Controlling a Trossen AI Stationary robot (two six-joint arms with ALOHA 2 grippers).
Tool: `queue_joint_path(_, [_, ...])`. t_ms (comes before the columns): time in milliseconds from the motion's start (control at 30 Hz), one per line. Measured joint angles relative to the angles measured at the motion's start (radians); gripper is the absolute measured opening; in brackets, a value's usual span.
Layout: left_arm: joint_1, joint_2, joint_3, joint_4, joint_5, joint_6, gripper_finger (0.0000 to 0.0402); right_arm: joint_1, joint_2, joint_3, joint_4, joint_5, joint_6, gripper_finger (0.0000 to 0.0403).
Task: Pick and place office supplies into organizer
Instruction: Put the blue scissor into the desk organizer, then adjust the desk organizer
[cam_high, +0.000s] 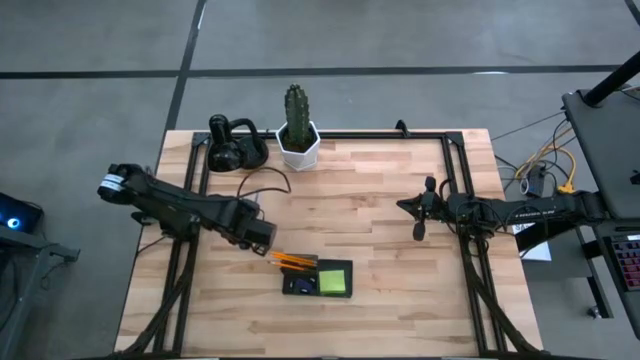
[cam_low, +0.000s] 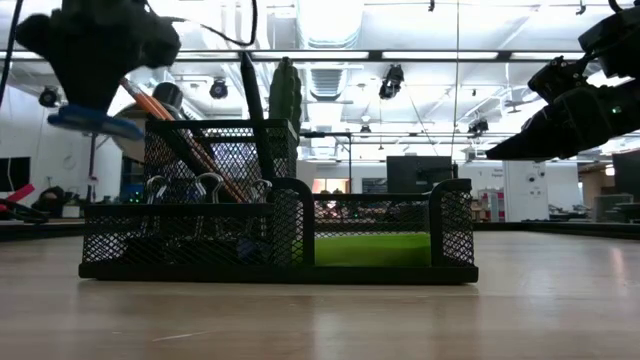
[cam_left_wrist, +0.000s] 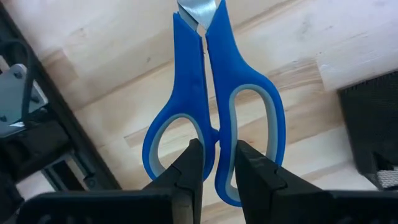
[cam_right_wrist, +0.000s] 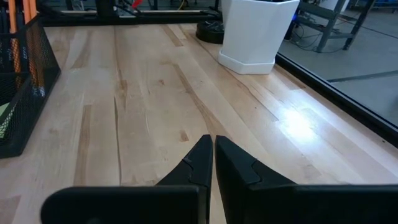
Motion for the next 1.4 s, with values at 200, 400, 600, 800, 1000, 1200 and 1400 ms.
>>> queue_joint_path(200, [0.0,0.0,0.083,-0.068,-0.014,0.0,0.0052,0.0,0.0,0.0,0.0,0.0,0.0,0.0008])
queue_joint_path(400, [-0.001,0.041,0.156,-0.15,-0.018,0.016,0.0042,0.0,0.0,0.0,0.0,0.0,0.0,0.0008])
queue_joint_path(600, [-0.001,0.151,0.25,-0.192,-0.023,0.132,0.0003,0.0,0.0,0.0,0.0,0.0,0.0,0.0008])
queue_joint_path(800, [-0.001,0.196,0.304,-0.208,-0.045,0.174,0.0003,0.0,0.0,0.0,0.0,0.0,0.0,0.0008])
queue_joint_path(1000, [-0.001,0.181,0.308,-0.21,-0.048,0.162,0.0002,0.0,0.0,0.0,0.0,0.0,0.0,0.0008])
queue_joint_path(1200, [-0.001,0.18,0.302,-0.209,-0.046,0.121,0.0001,0.0,0.0,0.0,0.0,0.0,0.0,0.0008])
queue_joint_path(1400, [-0.001,0.18,0.27,-0.187,-0.069,0.12,0.0,0.0,0.0,0.0,-0.002,0.0,0.0,0.0008])
